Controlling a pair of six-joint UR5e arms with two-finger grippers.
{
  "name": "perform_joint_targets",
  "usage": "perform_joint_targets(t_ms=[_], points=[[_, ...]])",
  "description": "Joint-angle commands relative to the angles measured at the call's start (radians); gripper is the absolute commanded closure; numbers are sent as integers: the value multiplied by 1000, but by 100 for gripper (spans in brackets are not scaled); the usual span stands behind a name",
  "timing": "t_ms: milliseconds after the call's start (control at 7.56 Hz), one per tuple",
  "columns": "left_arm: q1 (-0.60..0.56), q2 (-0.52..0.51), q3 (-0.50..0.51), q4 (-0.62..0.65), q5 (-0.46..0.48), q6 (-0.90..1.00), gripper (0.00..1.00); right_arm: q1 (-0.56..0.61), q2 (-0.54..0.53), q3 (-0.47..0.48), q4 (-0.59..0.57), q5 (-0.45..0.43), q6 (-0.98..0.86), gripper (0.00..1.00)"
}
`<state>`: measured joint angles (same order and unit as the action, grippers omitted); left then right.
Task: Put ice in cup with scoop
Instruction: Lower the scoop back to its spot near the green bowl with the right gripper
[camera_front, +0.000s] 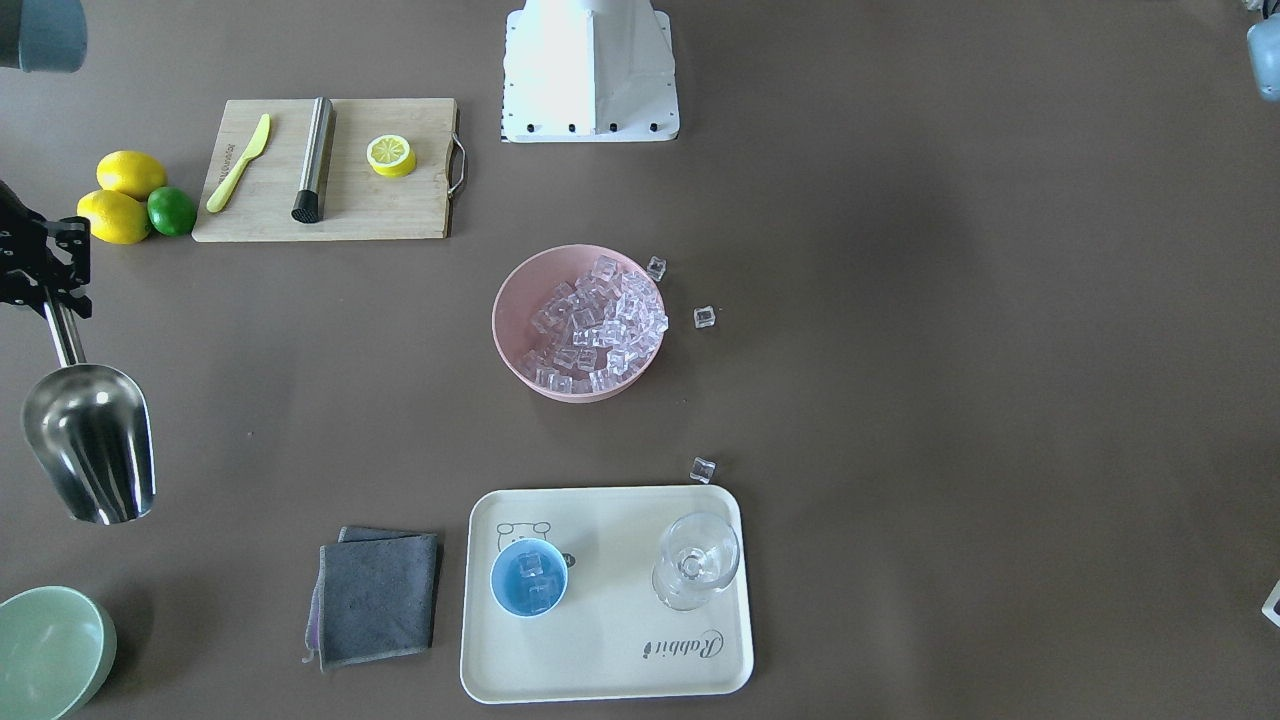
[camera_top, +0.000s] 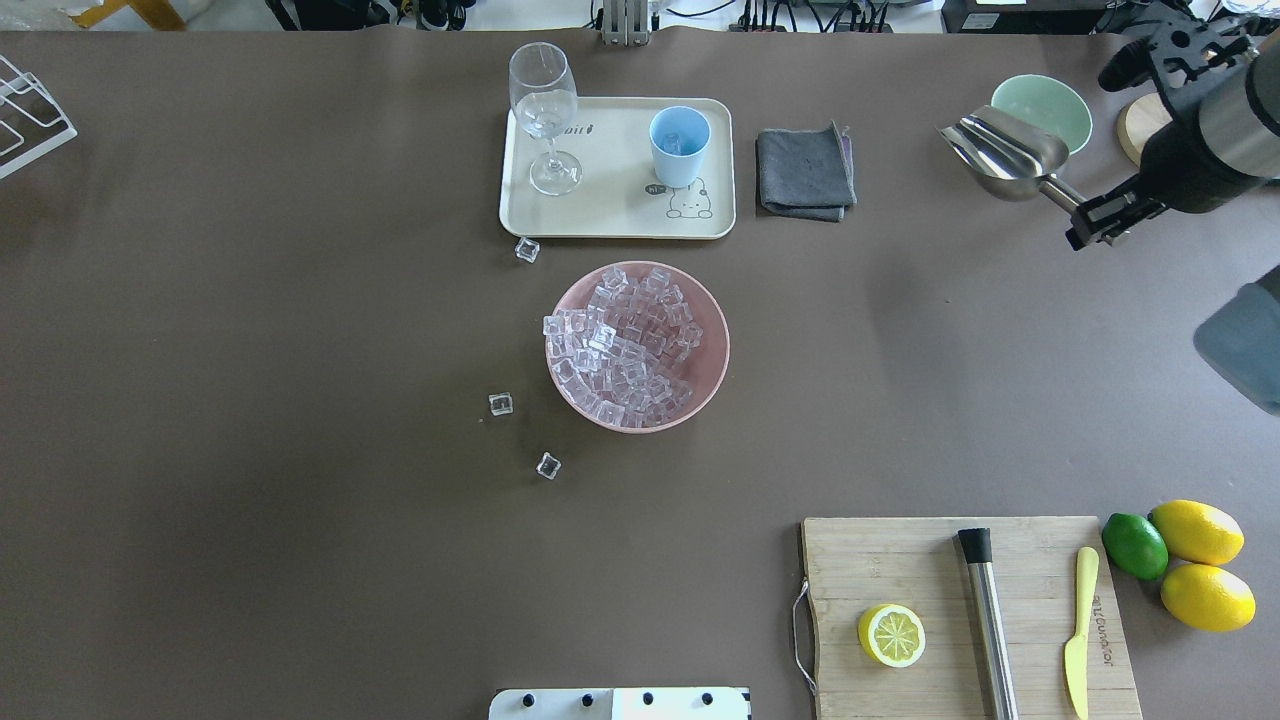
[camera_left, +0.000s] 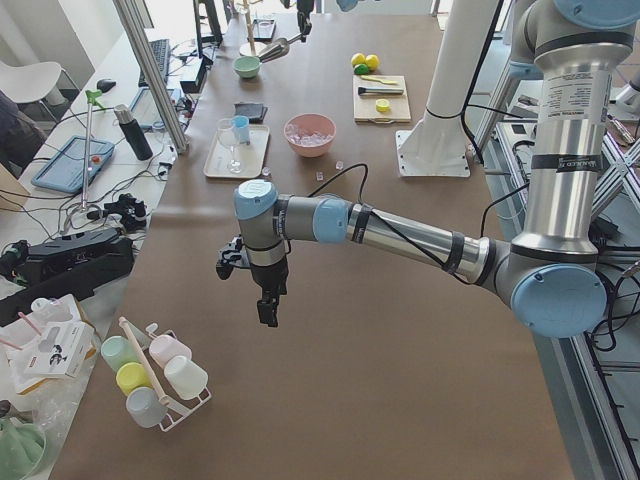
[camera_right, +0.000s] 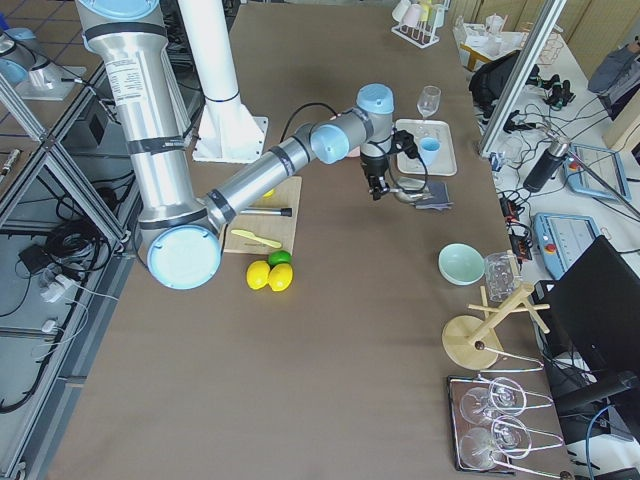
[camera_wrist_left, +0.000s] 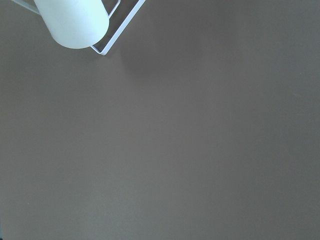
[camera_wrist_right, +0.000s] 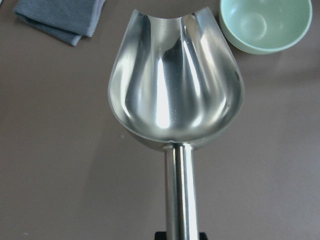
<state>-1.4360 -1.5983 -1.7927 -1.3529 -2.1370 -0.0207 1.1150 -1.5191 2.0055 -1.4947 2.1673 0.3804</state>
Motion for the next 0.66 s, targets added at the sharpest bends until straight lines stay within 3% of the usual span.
perform_joint_targets(t_ms=[0,132,529], points=[[-9,-2,-1,1,-26,18,1,122,-275,-34,243,34,58,100],[-44,7,1,0,-26,22,1,164,-314,-63,279,54,119,100],[-54,6,39,-2,-26,128,1,177,-322,-327,696,91,323,100]])
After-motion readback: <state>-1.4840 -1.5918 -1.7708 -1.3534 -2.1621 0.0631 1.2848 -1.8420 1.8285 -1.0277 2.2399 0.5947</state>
